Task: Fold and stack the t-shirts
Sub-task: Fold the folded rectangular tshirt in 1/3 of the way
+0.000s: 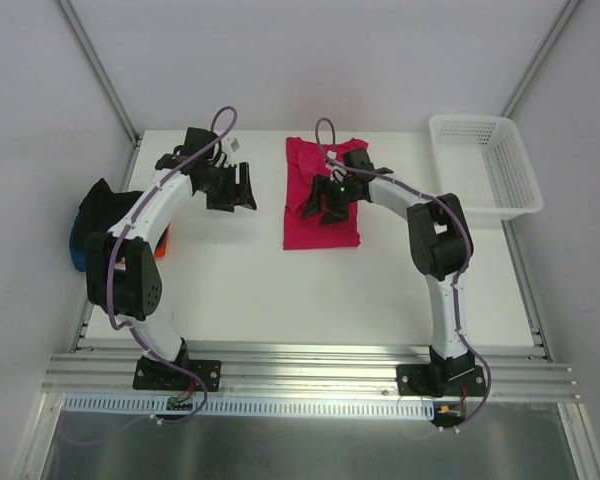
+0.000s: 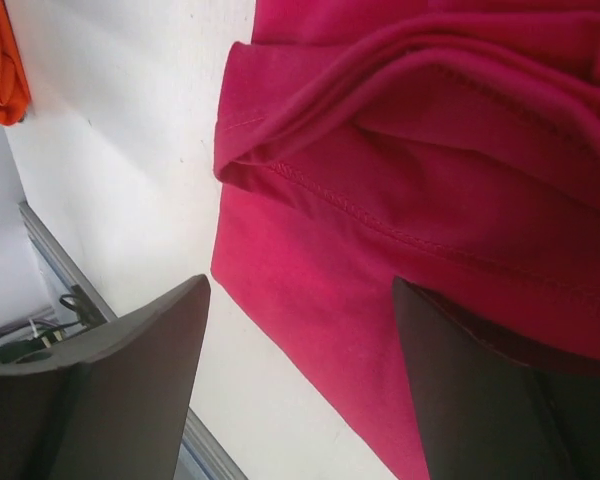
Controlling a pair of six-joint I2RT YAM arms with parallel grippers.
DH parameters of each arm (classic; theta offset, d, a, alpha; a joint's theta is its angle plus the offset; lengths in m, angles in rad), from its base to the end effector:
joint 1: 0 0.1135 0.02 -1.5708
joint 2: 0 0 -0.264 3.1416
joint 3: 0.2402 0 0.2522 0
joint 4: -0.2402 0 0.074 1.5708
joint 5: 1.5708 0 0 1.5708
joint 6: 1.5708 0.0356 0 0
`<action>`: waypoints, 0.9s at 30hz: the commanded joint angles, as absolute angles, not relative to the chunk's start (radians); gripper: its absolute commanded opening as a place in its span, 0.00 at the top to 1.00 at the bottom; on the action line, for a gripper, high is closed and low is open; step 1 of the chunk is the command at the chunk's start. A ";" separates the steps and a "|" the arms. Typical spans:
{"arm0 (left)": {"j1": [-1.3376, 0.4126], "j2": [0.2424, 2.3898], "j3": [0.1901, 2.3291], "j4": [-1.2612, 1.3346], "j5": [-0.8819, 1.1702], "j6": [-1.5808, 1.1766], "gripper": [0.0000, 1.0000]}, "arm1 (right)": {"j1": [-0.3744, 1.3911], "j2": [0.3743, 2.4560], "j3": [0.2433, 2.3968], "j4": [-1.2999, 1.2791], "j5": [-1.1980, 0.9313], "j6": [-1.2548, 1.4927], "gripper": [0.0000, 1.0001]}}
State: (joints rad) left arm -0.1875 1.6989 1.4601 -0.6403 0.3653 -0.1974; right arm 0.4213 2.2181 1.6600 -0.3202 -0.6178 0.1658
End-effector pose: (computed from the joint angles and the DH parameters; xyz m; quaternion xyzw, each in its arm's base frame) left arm 0.3654 -0.0823 0.2931 0.0570 0.9254 -0.2315 0.2945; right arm 0.4337 0.2170 0.1660 -0.2165 0.8757 0.3673 0.2267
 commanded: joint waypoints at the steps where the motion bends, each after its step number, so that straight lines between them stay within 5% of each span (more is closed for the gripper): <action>1: -0.172 1.651 1.454 -0.638 0.374 -0.196 0.34 | 0.431 2.230 1.739 -0.340 -0.569 0.095 0.22; 13: -0.170 1.626 1.416 -0.638 0.367 -0.184 0.34 | 0.371 2.366 2.140 -0.316 -0.439 0.057 0.22; 16: -0.170 1.620 1.410 -0.652 0.344 -0.190 0.10 | 0.365 2.285 2.134 -0.321 -0.410 0.008 0.21; 18: -0.170 1.637 1.413 -0.667 0.395 -0.178 0.01 | 0.354 2.220 2.070 -0.348 -0.419 -0.029 0.21; 27: -0.164 1.805 1.368 -0.643 0.560 -0.255 0.07 | 0.244 1.864 1.475 -0.405 -0.583 0.143 0.22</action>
